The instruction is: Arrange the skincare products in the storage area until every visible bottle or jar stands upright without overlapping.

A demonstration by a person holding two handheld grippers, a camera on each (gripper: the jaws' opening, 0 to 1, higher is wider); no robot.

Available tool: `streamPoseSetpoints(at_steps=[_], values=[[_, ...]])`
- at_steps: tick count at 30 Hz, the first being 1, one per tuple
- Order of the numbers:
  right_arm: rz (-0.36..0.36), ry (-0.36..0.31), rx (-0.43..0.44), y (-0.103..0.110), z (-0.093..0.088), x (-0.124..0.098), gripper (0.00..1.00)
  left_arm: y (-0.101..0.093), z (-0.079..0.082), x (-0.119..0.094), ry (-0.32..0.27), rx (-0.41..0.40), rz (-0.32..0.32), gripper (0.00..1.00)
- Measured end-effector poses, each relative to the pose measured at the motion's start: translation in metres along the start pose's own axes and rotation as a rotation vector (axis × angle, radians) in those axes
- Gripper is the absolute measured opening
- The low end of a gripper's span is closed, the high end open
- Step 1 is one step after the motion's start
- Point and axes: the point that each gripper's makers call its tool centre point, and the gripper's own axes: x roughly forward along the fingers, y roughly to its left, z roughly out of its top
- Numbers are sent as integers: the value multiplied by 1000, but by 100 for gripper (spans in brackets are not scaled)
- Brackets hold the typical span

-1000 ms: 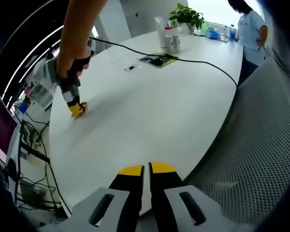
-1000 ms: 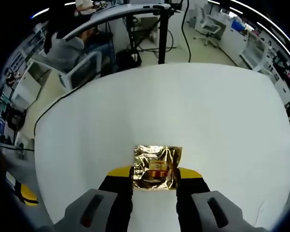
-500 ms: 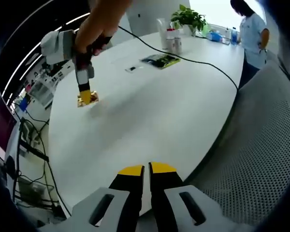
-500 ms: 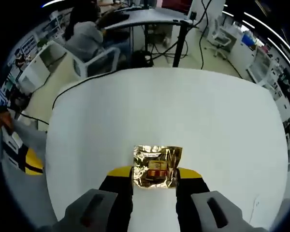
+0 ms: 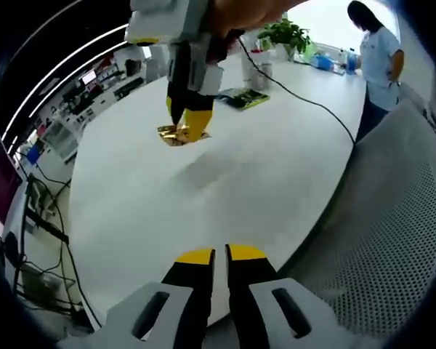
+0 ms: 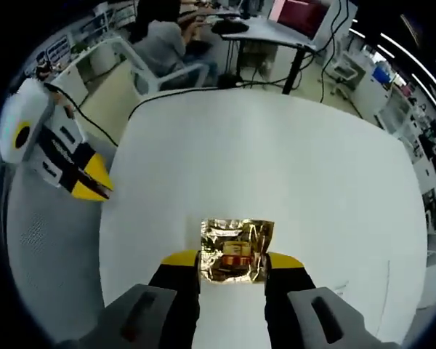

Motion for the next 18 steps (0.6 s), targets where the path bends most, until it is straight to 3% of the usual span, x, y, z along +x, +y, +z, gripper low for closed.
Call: streamPoseSetpoints(at_steps=[4,7,12,14,16,18], values=[[-12,-21,-2,20,-17,-19,33,-3,6,-1,-19,-25,-16,8],[-23,-39,-2,36,-31,-34,33,-6,18,-3,-78,-45,-31,11],[-38,-50,-13,54,-49,-50,33,-13,24,-3,-96,-75,-73,15],[-36,-67,-9,61,-53,-55,33,-19,28,-3,-109,-89,-121,17],[-40,-80,-4,66,-55,-60,33,-19,30,-6,-108,-160,-138,16],[-44,-99,-2,71,-56,-64,33,-20,36,-9,-131,-155,-157,14]])
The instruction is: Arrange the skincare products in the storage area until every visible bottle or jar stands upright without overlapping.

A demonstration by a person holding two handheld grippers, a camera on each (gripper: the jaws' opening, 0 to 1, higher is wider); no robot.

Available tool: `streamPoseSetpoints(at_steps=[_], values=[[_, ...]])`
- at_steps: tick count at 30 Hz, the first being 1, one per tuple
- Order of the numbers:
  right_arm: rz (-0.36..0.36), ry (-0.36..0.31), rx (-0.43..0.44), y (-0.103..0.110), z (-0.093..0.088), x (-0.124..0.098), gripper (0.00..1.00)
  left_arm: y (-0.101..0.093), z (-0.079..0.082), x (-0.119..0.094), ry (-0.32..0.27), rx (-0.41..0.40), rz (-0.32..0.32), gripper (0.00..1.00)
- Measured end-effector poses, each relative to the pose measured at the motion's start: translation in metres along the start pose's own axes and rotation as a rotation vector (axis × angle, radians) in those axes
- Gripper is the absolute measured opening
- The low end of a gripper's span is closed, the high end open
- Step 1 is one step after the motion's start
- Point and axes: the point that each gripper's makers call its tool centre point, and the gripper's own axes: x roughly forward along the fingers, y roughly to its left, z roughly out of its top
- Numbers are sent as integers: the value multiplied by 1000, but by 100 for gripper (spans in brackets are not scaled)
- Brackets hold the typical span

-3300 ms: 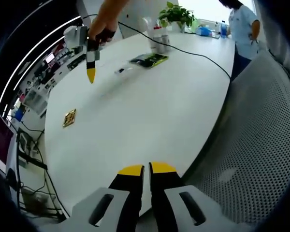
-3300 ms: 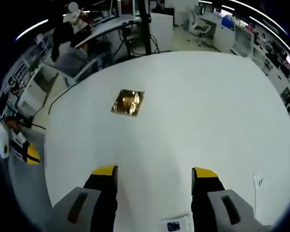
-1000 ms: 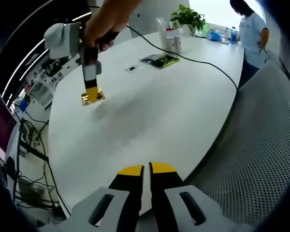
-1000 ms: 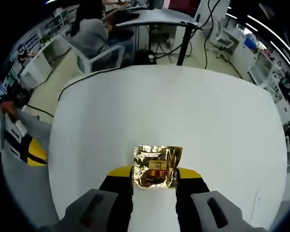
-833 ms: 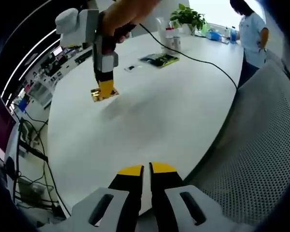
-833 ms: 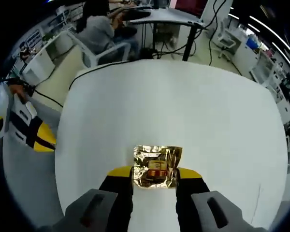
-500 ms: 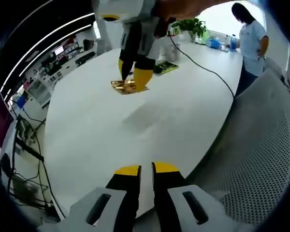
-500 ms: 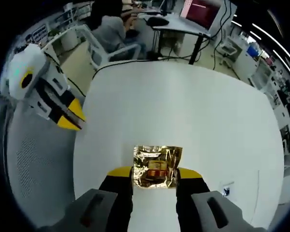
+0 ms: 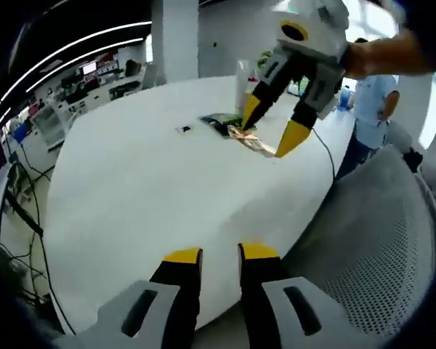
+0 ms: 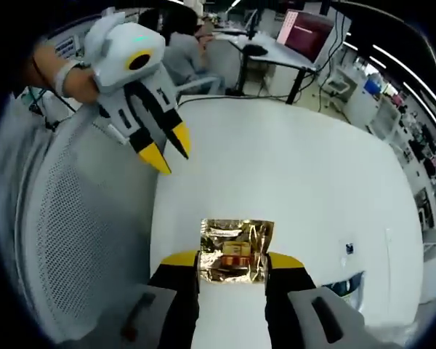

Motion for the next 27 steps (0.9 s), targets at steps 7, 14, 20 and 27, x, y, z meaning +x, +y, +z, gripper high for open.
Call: streamPoseSetpoints(at_steps=[7,14,20,27], values=[[-9,-38,-13,15,1,-13,33,-22,27,-3,-73,-170,-173,15],[-9,-78,-113,38,6,-26,33,-56,68,-5,-256,-621,-477,30],[-10,-35,-241,65,6,-24,34,-87,65,-2,-181,-664,-604,29],[17,-46,-357,92,24,-16,35,-98,51,2,-82,-699,-671,9]])
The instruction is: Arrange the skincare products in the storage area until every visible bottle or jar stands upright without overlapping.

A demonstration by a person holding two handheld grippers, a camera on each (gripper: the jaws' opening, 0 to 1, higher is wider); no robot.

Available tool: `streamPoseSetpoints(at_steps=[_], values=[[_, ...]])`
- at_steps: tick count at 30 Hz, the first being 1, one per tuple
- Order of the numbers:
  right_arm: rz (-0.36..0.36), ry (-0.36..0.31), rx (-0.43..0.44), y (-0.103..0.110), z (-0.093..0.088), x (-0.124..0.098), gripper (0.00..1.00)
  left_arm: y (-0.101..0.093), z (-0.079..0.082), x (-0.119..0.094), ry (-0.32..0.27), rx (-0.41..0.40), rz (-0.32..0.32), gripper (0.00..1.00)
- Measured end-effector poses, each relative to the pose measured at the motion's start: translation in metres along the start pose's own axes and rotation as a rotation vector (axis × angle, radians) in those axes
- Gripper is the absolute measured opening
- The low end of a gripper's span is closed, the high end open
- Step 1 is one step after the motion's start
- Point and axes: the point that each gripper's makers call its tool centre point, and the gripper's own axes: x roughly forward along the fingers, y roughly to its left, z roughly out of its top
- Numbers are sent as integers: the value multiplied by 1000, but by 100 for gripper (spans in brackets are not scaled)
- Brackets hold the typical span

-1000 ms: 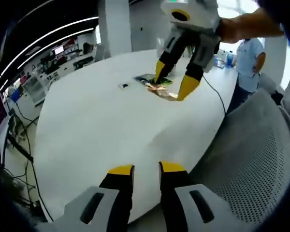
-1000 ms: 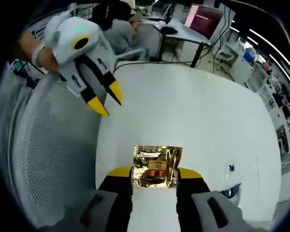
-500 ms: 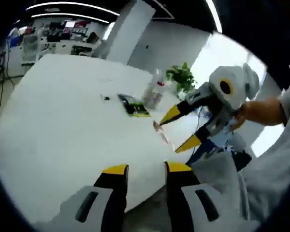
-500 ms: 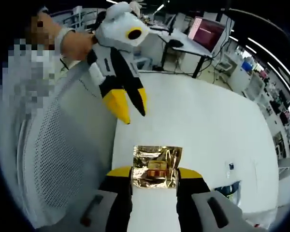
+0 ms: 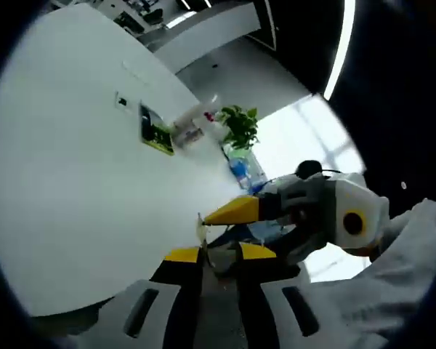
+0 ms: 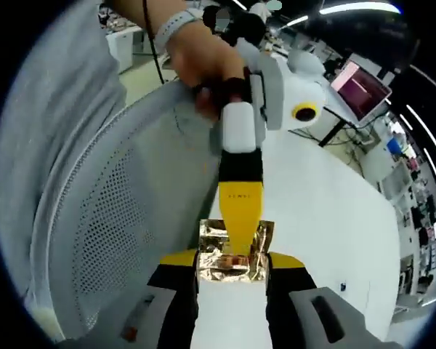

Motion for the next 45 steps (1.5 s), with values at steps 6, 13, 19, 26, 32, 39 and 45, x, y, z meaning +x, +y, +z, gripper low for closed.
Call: streamPoseSetpoints(at_steps=[6,13,19,26,32,39,45], values=[[-38,-9,4,-7,9,-1,36,6,1,-10,-9,-26,3,0],[-125,-128,291,-21,15,-15,42,7,15,-22,-99,-41,-4,0],[-154,-380,899,-41,14,-34,58,5,40,-38,-247,-97,-61,0],[11,-739,1416,-50,27,-40,47,-27,68,-61,-412,-135,-271,0],[134,-987,1556,-57,60,-48,24,-32,71,-65,-435,-146,-315,0],[107,-1075,1599,-65,61,-52,0,-41,68,-63,-410,-117,-352,0],[208,-975,1566,-54,56,-56,0,-48,61,-56,-364,-122,-380,0]])
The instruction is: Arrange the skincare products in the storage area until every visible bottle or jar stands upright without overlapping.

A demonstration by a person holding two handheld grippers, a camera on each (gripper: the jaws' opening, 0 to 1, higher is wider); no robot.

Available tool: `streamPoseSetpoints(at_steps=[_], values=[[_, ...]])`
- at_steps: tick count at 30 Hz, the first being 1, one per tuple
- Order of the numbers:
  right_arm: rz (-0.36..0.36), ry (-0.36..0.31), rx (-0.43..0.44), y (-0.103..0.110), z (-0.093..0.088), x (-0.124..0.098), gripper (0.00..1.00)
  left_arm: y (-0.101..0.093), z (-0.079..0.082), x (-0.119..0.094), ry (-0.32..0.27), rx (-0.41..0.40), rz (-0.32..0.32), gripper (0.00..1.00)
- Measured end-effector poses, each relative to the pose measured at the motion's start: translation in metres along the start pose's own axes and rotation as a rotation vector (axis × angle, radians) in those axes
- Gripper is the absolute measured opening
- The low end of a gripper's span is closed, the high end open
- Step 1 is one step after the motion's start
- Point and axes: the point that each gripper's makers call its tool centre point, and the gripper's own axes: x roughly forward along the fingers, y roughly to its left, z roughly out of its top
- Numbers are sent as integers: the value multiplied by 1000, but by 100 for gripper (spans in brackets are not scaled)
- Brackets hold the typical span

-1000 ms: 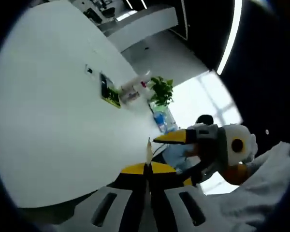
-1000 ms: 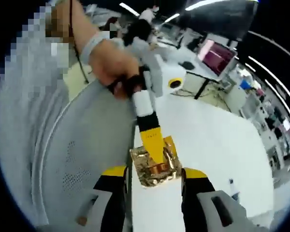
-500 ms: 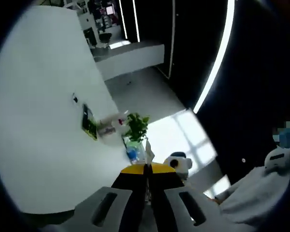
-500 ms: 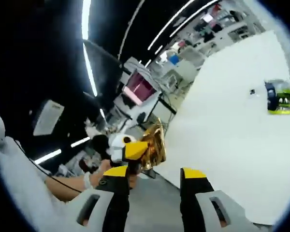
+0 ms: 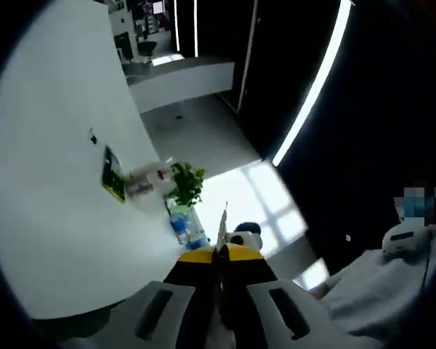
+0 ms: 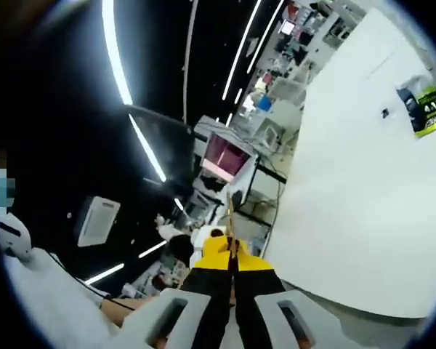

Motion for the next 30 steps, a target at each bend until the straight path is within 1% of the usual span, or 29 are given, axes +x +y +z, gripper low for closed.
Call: streamPoseSetpoints(at_steps=[1,2,3,5,6,8,10,13,16,17,19,20,22,23,24,25,27,28,30], values=[[-11,26,-11,-2,-1,-2,0,0,-1,0,5,4,3,0],[-16,77,-26,-3,-6,-4,0,1,-1,0,10,16,12,0],[-20,107,-30,-5,-8,-6,0,1,-2,0,19,24,11,0],[-4,167,-7,-2,-13,-8,0,0,-8,2,46,21,4,0],[-2,210,0,-2,-17,-10,0,0,-11,2,61,6,-2,0],[0,241,-8,-2,-19,-12,0,-3,-17,4,94,-6,-17,0],[21,284,14,3,-22,-15,0,-5,-25,5,135,-1,-23,0],[36,337,57,4,-23,-21,0,-8,-32,6,161,-12,-32,0],[22,346,21,3,-19,-25,0,-6,-37,5,193,25,-15,0],[21,332,5,2,-15,-26,0,-5,-39,6,199,22,-16,0],[22,295,13,2,-8,-26,0,-3,-41,5,215,29,-8,0],[22,287,7,2,-8,-26,0,-3,-42,4,218,28,-6,0],[12,259,-50,-3,-5,-23,0,1,-42,3,216,41,16,0],[8,248,-100,-3,-5,-20,0,2,-40,2,212,34,19,0],[15,238,-113,-1,-5,-19,0,2,-40,1,210,21,19,0],[21,209,-124,1,-2,-15,0,2,-40,1,210,18,18,0],[37,193,-99,5,-1,-12,8,4,-41,1,220,25,24,0],[40,176,-98,6,1,-9,10,4,-43,1,226,29,26,0],[36,165,-110,5,3,-5,5,3,-48,2,248,23,20,0]])
